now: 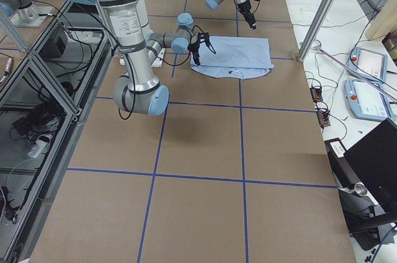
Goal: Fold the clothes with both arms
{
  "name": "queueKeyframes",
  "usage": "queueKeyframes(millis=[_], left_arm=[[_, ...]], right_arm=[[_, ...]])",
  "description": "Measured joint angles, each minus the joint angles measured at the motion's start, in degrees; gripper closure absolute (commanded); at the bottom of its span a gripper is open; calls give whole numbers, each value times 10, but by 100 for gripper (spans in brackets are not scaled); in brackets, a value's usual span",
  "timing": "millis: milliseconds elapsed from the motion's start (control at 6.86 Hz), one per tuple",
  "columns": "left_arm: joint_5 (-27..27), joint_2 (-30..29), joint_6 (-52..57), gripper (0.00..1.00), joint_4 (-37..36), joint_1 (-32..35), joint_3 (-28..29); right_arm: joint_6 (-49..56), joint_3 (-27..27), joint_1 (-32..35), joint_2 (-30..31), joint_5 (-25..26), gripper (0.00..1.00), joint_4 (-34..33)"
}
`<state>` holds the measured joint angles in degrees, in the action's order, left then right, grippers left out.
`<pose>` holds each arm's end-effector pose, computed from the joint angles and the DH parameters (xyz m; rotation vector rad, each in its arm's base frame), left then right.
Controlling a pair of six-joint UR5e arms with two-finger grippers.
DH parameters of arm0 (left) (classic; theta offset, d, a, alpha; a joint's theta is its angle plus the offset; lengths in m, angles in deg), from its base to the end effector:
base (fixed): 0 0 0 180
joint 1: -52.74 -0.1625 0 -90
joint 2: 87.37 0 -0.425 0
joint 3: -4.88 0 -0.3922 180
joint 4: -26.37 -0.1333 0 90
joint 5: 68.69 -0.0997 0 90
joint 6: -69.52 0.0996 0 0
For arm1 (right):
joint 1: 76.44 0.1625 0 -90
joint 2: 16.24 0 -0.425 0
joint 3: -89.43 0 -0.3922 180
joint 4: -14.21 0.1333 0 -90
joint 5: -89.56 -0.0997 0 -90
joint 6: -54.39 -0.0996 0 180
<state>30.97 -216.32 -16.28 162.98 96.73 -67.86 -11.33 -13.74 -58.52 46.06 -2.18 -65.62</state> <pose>0.4656 -0.6115 0.2917 0.3545 1.1600 -0.5082 -0.5634 -0.3191 0.2672 0.2944 -0.8417 -0.1171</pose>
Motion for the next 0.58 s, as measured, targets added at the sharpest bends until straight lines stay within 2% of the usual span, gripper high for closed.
queueKeyframes(millis=[291, 583], left_arm=[[-1, 5, -18, 41, 0, -3, 0], [-2, 8, -24, 41, 1, -5, 0]], right_arm=[[81, 1, -4, -9, 1, 55, -22], [110, 0, -12, -9, 3, 52, -25]])
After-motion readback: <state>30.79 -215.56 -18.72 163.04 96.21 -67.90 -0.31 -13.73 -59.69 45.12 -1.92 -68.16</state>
